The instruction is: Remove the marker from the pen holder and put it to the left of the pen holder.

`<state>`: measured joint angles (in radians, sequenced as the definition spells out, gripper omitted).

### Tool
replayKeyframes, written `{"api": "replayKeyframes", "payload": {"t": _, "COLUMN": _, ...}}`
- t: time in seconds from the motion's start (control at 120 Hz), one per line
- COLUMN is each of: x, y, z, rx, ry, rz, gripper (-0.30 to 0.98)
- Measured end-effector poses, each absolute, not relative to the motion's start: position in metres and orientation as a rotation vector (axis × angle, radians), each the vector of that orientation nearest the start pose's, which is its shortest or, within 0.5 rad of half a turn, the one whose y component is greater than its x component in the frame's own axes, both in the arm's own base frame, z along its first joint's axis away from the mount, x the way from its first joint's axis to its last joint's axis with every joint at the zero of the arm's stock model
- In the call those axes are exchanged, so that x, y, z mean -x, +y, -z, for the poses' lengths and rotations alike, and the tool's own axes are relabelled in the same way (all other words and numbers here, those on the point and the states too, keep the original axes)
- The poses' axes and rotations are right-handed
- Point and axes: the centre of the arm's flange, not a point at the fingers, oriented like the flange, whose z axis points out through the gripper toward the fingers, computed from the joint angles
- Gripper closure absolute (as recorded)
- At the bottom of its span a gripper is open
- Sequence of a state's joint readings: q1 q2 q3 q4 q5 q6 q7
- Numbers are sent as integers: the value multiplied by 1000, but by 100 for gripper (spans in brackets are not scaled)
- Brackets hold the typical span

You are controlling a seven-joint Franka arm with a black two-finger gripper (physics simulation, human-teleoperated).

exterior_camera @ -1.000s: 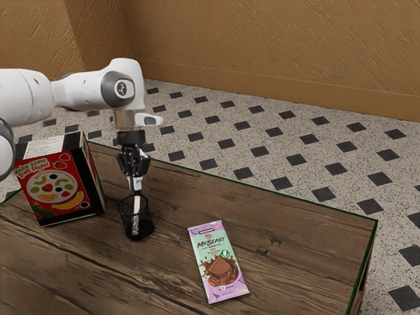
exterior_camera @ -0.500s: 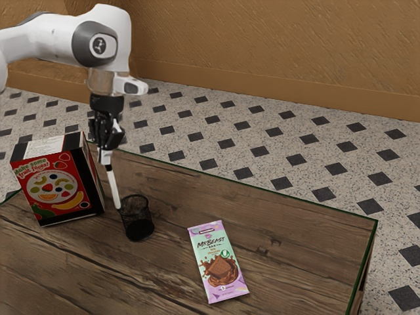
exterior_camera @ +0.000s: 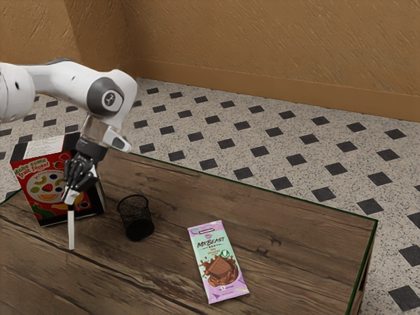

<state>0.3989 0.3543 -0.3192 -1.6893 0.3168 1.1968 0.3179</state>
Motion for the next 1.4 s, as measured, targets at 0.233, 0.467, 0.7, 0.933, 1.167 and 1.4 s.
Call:
{"api": "replayKeyframes", "payload": {"t": 0.233, "x": -538, "y": 122, "z": -348, "rx": 2740, "ry": 358, "rz": -1355, "gripper": 45}}
{"api": "replayKeyframes", "payload": {"t": 0.467, "x": -541, "y": 94, "z": -366, "rx": 2721, "ry": 426, "rz": -1303, "gripper": 15}}
{"api": "replayKeyframes", "payload": {"t": 0.7, "x": -540, "y": 48, "z": -408, "rx": 2704, "ry": 509, "rz": -1194, "gripper": 5}}
{"api": "replayKeyframes", "payload": {"t": 0.933, "x": -544, "y": 8, "z": -446, "rx": 2787, "ry": 582, "rz": -990, "gripper": 2}}
{"api": "replayKeyframes", "payload": {"t": 1.167, "x": -543, "y": -76, "z": -518, "rx": 2870, "ry": 746, "rz": -578, "gripper": 1}}
{"api": "replayKeyframes", "payload": {"t": 1.4, "x": -552, "y": -102, "z": -580, "rx": 2907, "ry": 779, "rz": -272, "gripper": 0}}
